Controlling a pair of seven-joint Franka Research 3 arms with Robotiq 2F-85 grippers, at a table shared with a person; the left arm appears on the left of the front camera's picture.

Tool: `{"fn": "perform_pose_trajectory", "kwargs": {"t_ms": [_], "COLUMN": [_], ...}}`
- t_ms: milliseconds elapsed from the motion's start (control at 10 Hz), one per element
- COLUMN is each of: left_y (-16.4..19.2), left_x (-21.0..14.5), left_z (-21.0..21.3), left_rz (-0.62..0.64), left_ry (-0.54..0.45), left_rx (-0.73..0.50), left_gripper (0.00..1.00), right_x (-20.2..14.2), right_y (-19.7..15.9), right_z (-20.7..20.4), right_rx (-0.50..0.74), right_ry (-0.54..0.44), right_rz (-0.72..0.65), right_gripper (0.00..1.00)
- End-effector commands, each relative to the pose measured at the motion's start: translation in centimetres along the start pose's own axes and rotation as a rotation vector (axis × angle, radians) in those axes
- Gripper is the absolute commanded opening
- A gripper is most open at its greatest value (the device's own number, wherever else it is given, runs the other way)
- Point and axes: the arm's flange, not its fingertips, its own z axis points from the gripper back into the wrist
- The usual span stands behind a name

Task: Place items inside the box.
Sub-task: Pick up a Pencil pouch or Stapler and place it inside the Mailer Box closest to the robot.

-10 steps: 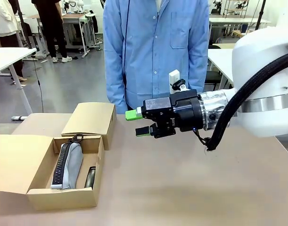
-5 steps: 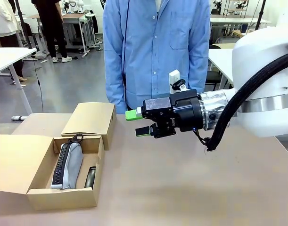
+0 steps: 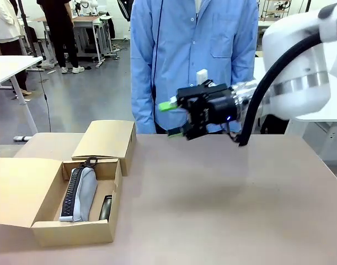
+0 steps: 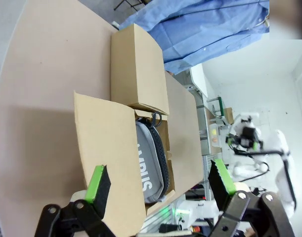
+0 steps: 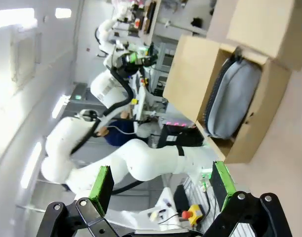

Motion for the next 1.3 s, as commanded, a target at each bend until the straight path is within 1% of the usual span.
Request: {"fn": "perform_pose_trajectory", "kwargs": {"t_ms": [0, 100, 200, 300, 400, 500, 600, 700, 800, 900, 1000, 1100, 1200], "left_y": [-0.1, -0.1, -0.1, -0.1, -0.1, -0.1, -0.1, -0.1, -0.1, -0.1, -0.1, -0.1, -0.1], "left_x": [0.0, 0.0, 0.0, 0.0, 0.0, 0.0, 0.0, 0.0, 0.0, 0.0, 0.0, 0.0, 0.0], "left_z": [0.0, 0.0, 0.0, 0.0, 0.0, 0.0, 0.0, 0.0, 0.0, 0.0, 0.0, 0.0, 0.0], "left_rz": [-0.017, -0.017, -0.017, -0.017, -0.017, -0.017, -0.017, -0.017, -0.017, -0.017, -0.017, -0.017, -0.017], "left_ry": [-0.014, -0.014, -0.014, -0.014, -0.014, -0.014, -0.014, -0.014, -0.014, -0.014, -0.014, -0.014, -0.014], "left_rx": [-0.022, -0.022, -0.022, -0.022, -0.022, -0.022, -0.022, -0.022, -0.022, -0.022, -0.022, -0.022, -0.022], "left_gripper": [1.00, 1.00, 1.00, 1.00, 1.00, 1.00, 1.00, 1.00, 1.00, 1.00, 1.00, 1.00, 1.00], "right_x": [2.5, 1.3, -0.8, -4.6, -8.6, -12.9, -16.9, -20.4, -22.2, -22.5, -21.0, -18.2, -18.2], "right_y": [-1.3, -2.0, -2.5, -2.8, -2.7, -2.7, -3.0, -3.7, -4.4, -5.0, -5.5, -4.1, -4.1], "right_z": [5.2, 8.7, 12.2, 16.3, 19.6, 22.2, 24.3, 26.1, 26.7, 26.4, 25.4, 32.3, 32.3], "right_rx": [0.122, 0.177, 0.211, 0.206, 0.213, 0.179, 0.135, 0.137, 0.133, 0.117, 0.066, 0.128, 0.128], "right_ry": [0.025, 0.027, 0.064, 0.093, 0.076, -0.008, -0.110, -0.232, -0.298, -0.319, -0.361, -0.296, -0.296], "right_rz": [-0.122, -0.129, -0.123, -0.070, 0.028, 0.082, 0.102, 0.088, 0.056, 0.025, -0.006, 0.059, 0.059], "right_gripper": [1.00, 1.00, 1.00, 1.00, 1.00, 1.00, 1.00, 1.00, 1.00, 1.00, 1.00, 1.00, 1.00]}}
